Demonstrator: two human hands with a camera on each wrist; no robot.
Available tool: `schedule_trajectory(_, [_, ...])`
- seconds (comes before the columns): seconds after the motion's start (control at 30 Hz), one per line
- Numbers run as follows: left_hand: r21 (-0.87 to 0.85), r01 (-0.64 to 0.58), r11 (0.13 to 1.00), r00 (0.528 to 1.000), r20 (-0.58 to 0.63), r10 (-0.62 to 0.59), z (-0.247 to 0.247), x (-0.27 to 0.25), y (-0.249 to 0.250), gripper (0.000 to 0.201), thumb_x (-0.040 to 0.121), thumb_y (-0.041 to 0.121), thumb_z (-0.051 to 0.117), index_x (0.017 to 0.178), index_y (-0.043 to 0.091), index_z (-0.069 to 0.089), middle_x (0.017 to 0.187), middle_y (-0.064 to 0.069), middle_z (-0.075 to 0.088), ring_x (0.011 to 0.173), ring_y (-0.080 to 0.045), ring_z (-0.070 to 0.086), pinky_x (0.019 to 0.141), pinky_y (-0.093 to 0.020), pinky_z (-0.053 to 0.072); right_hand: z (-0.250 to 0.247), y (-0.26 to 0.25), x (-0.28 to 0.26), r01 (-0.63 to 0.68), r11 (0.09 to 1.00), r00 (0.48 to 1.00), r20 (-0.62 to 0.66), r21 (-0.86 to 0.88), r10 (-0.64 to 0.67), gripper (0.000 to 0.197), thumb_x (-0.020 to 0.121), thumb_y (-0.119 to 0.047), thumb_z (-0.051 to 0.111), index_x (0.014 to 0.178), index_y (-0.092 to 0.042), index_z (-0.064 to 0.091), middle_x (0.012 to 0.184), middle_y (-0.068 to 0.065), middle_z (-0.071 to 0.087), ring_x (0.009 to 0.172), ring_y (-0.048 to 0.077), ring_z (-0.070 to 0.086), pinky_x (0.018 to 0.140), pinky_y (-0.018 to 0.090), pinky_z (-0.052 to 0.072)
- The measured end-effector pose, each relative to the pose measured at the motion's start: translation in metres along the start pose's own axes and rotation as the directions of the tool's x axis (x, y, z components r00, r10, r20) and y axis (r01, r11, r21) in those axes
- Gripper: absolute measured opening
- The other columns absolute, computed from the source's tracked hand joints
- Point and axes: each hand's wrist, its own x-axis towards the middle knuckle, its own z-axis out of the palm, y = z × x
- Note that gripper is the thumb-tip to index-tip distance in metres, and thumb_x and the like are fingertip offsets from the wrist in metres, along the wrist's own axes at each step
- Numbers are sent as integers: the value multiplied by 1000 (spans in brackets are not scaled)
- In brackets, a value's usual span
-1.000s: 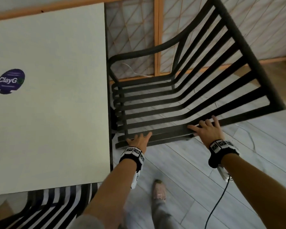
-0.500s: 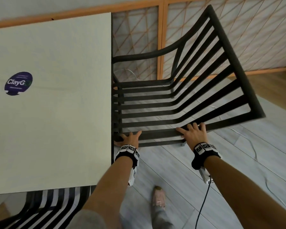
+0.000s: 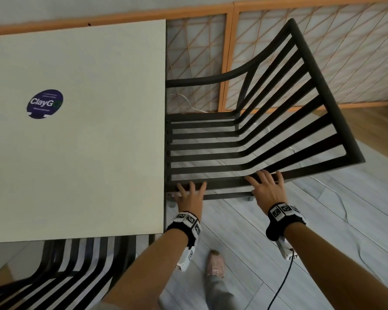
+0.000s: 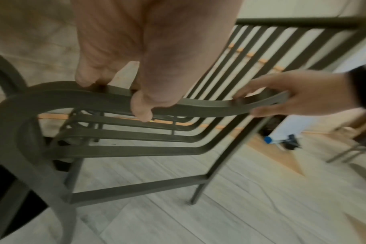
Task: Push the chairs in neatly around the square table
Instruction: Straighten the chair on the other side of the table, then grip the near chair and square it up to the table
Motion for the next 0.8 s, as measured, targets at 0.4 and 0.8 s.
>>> schedule_trajectory(0.4, [-169, -275, 947, 859, 400, 321, -39, -211, -112, 65, 89, -2, 51, 148, 15, 28, 138, -22, 45, 123, -38, 50, 96, -40, 43, -25, -129, -129, -23, 992, 987, 160, 121, 3, 68, 84, -12, 54, 141, -34, 24, 158, 8, 10, 144, 30, 13, 115, 56, 22])
schedule_trajectory(0.8, [44, -154, 987, 887, 445, 118, -23, -379, -339, 66, 86, 30, 69, 142, 11, 40, 140, -12, 51, 119, -28, 54, 95, -36, 48, -43, -366, -246, 153, 838, 926, 221, 524, -307, 80, 72, -37, 72, 131, -54, 21, 142, 0, 43, 123, 26, 47, 101, 47, 43])
